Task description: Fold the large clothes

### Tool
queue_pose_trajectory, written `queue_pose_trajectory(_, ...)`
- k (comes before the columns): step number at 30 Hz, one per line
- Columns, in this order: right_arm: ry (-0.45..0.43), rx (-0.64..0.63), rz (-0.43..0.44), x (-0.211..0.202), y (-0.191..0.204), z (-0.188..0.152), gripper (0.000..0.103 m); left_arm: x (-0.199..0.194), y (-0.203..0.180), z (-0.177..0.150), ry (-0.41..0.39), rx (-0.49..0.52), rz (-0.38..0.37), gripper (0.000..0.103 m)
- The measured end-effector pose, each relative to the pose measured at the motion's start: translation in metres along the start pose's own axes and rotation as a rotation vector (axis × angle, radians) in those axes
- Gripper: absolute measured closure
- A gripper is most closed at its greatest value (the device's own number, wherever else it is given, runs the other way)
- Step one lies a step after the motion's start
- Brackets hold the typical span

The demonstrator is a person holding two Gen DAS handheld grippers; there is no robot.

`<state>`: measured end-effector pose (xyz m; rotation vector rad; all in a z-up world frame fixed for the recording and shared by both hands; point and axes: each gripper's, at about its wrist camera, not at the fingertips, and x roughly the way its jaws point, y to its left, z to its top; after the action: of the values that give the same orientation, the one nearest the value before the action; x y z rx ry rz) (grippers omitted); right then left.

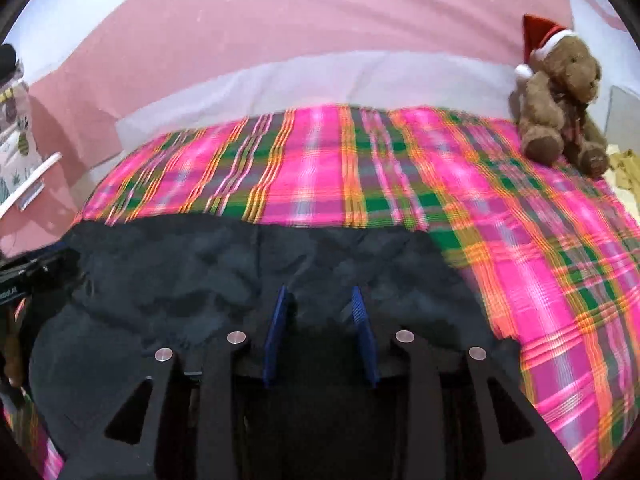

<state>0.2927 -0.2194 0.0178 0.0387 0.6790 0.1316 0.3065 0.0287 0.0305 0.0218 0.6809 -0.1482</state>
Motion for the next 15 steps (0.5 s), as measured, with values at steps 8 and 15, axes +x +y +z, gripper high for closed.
queue_pose_trajectory(8,0.119,0.067,-0.052,0.062,-0.031,-0.003,0.068,0.063,0.042,-0.024,0.066,-0.12,0.011,0.042)
queue_pose_trajectory(15,0.122,0.059,-0.076,0.078,-0.028,-0.01,0.068,0.073,0.043,-0.033,0.058,-0.137,0.008,0.042)
